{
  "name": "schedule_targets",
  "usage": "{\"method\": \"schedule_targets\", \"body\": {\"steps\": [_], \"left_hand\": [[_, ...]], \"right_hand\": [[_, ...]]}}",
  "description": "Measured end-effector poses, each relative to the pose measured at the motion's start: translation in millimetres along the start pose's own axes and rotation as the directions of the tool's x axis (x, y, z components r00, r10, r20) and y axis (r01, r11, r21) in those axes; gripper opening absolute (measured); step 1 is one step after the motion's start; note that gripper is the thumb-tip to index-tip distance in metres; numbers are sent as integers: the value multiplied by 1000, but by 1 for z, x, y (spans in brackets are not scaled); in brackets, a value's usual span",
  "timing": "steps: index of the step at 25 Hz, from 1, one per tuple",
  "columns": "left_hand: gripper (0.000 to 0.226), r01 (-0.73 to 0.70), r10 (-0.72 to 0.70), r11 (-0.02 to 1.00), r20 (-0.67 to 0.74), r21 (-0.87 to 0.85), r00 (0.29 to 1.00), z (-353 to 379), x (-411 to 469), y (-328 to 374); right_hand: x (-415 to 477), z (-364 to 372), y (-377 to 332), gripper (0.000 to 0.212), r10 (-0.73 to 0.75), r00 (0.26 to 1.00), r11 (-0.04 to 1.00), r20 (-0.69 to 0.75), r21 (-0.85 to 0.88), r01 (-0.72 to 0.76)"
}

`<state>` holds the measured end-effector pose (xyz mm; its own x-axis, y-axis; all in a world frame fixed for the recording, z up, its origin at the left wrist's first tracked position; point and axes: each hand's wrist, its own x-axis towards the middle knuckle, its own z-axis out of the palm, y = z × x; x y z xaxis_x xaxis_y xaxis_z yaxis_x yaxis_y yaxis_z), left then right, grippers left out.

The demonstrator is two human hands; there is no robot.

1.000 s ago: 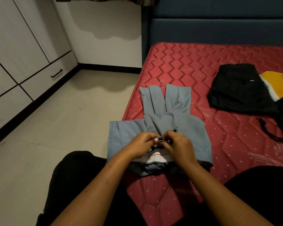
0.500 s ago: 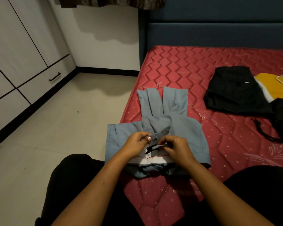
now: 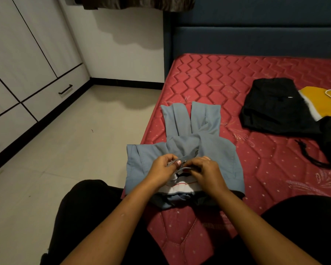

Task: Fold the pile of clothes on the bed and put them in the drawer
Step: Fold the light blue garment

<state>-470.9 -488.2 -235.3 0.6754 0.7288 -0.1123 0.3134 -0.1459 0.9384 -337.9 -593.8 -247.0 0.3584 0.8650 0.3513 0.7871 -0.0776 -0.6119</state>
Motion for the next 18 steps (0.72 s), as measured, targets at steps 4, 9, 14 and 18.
{"method": "schedule_targets", "body": {"steps": [4, 9, 14, 18], "left_hand": [[20, -5, 5, 1000, 1, -1, 1000, 8, -1, 0], [19, -52, 47, 995, 54, 80, 997, 10, -1, 4], [15, -94, 84, 968, 51, 232, 995, 6, 0, 6], [15, -109, 97, 964, 63, 242, 993, 3, 0, 3]], "right_hand": [[-1, 2, -3, 11, -50, 997, 999, -51, -15, 50], [-3, 5, 4, 12, 117, 991, 988, -72, 113, -108], [-3, 7, 4, 16, 142, 989, 978, -46, 162, -133], [-3, 4, 5, 18, 157, 987, 969, -27, 199, -148]]}}
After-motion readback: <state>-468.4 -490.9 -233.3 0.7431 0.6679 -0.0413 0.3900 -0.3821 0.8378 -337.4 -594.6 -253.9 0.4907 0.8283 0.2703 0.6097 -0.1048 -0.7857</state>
